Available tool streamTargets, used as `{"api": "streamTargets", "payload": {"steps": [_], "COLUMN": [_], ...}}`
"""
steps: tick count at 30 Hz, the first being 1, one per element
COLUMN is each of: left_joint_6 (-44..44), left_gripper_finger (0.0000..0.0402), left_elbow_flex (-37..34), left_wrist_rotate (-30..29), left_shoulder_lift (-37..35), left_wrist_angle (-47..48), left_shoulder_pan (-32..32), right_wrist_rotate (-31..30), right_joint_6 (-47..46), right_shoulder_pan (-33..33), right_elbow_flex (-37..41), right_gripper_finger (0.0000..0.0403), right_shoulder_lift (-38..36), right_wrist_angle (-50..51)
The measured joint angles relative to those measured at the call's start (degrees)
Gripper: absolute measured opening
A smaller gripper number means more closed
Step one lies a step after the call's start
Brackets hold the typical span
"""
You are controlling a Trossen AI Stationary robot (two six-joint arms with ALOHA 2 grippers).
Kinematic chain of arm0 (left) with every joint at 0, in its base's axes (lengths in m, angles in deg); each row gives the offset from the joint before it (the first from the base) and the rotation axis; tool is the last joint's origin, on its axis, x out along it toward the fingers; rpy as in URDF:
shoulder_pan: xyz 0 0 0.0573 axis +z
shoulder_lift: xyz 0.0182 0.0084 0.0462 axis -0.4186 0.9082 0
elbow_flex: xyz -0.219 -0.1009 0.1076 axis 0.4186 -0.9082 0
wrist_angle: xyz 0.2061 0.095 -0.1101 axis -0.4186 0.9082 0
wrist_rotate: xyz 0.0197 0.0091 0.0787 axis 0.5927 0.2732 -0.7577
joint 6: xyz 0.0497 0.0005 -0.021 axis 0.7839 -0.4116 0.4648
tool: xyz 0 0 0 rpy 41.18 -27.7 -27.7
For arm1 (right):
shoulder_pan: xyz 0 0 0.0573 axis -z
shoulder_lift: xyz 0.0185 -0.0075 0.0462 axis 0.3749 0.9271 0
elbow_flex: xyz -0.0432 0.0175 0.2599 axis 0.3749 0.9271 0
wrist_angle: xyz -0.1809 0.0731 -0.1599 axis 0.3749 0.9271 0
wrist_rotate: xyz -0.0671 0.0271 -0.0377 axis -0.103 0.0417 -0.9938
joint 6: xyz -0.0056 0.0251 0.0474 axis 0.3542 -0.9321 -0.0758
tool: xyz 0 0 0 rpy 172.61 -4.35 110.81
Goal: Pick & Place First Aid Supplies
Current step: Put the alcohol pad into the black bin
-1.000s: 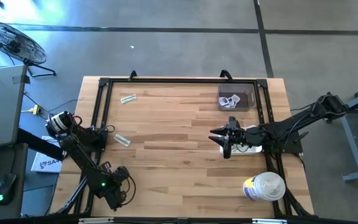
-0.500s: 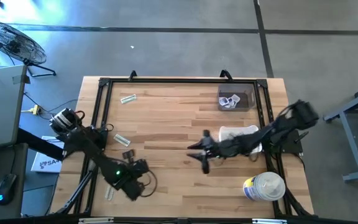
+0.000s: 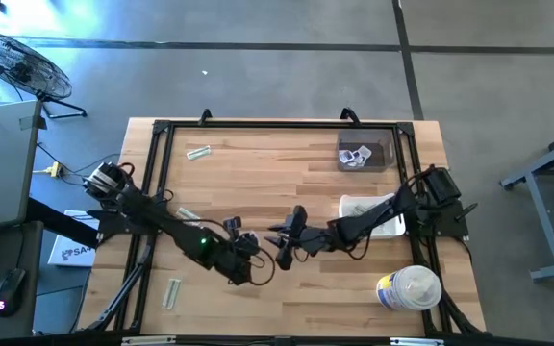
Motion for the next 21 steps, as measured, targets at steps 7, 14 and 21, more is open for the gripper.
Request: {"api": "streamTargets", "payload": {"steps": [7, 14, 21], "left_joint_6": [1.13, 2.00, 2.00], "left_gripper_finger": [0.0004, 0.0004, 0.0004], "left_elbow_flex": [0.02, 0.02, 0.02], "left_wrist_rotate": [-0.69, -2.71, -2.87], "left_shoulder_lift": [-0.01, -0.05, -0.05], "left_wrist_angle": [-2.41, -3.00, -3.01], "left_shoulder_pan": [1.80, 1.78, 1.82], "right_wrist_rotate": [2.46, 1.61, 1.99], "right_joint_6": [-1.39, -1.71, -1.74], "right_shoulder_pan": [0.32, 0.32, 0.07], "right_elbow_flex": [0.01, 0.01, 0.01], "right_gripper_finger": [0.0142, 0.0142, 0.0142], "right_shoulder_lift": [0.02, 0.02, 0.02], "right_wrist_angle": [-2.92, -3.03, -5.92]}}
